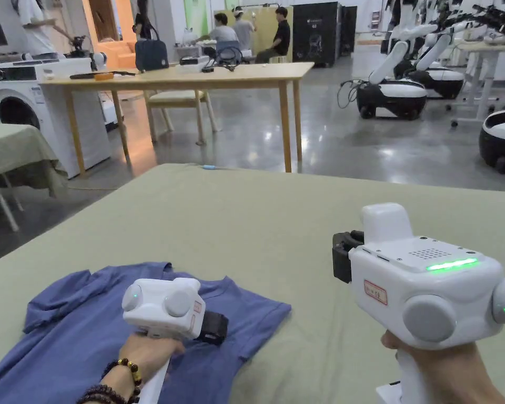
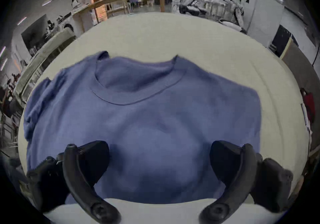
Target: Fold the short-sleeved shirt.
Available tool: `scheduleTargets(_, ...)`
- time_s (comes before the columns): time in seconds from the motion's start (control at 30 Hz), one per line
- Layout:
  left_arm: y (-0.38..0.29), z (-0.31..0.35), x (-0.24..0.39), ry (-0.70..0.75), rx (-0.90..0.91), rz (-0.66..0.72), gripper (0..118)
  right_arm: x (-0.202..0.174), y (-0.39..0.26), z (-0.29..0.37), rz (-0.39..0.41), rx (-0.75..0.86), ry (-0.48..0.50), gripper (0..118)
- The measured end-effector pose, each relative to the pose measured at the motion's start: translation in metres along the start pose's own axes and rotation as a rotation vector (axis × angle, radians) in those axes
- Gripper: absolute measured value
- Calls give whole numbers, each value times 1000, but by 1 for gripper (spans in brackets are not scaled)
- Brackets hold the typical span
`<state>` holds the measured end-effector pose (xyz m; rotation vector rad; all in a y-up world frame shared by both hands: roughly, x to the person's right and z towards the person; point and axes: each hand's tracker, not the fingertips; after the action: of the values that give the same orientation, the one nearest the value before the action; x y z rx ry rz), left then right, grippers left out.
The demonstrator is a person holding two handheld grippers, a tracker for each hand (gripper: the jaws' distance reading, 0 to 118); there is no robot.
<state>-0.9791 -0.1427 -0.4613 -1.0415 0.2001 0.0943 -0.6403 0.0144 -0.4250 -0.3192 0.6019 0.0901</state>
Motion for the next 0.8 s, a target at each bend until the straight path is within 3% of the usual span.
scheduleTargets(0.07, -4, -6, -1, 12, 62, 10, 118, 0, -5, -6, -37, -33, 39, 0)
scheduleTargets(0.13, -27, 52, 19, 32, 123, 4, 117, -1, -10, -8, -54, -46, 58, 0)
scheduleTargets(0.2, -39, 74, 29, 28, 131, 3, 109, -7, -13, -6, -40, -47, 51, 0)
scheduleTargets(0.23, -7, 39, 3, -49, 6, 48, 91, -9, -14, -5, -34, -45, 47, 0)
scheduleTargets(0.27, -1, 42, -1, -54, 38, 66, 72, -9, -15, -5, -37, -46, 48, 0)
scheduleTargets(0.33, 12, 43, -9, -46, 37, 79, 18, -9, -15, -3, -80, -60, 76, 0)
scheduleTargets(0.37, -11, 52, 5, 6, 103, 53, 8, -9, -15, -2, -93, -67, 88, 0)
scheduleTargets(0.63, -12, 59, 0, -12, 138, 83, 3, -7, -14, 7, -47, -54, 53, 0)
scheduleTargets(0.8, 0, 72, -11, -111, 284, 136, 3, -4, -11, 15, -57, -38, 58, 0)
